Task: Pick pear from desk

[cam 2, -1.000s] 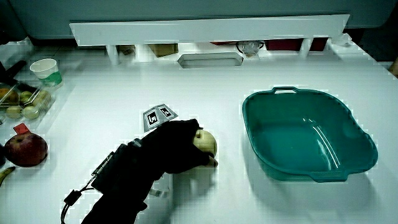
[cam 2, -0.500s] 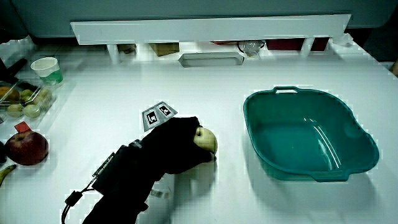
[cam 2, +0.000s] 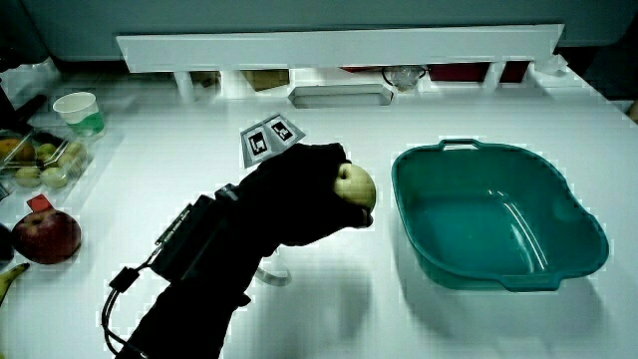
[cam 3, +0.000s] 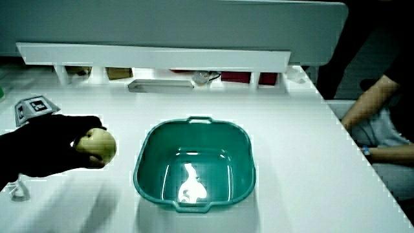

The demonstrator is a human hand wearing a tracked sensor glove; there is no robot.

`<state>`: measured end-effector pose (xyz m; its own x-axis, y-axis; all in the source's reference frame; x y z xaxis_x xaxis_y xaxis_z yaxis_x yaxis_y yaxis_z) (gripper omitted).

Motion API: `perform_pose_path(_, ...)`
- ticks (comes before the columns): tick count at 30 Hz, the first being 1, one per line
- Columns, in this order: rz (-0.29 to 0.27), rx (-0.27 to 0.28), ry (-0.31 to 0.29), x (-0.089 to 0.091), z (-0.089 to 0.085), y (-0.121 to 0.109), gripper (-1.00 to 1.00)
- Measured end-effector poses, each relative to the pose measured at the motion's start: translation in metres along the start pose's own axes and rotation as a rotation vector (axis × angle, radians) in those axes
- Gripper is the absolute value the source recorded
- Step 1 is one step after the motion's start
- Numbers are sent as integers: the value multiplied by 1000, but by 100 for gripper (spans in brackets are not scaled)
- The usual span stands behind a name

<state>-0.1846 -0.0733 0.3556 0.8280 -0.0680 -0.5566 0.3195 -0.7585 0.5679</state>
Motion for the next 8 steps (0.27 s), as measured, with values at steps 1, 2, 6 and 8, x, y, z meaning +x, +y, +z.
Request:
perform_pose_path(1,25,-6,-9,6,2,-1,100)
perform_pose_path(2,11,-3,-17,11,3,-2,100)
perform_pose_path(6,-54,9,13,32,9,0,100)
perform_pose_path(8,-106,17,-1,41,11,2,100)
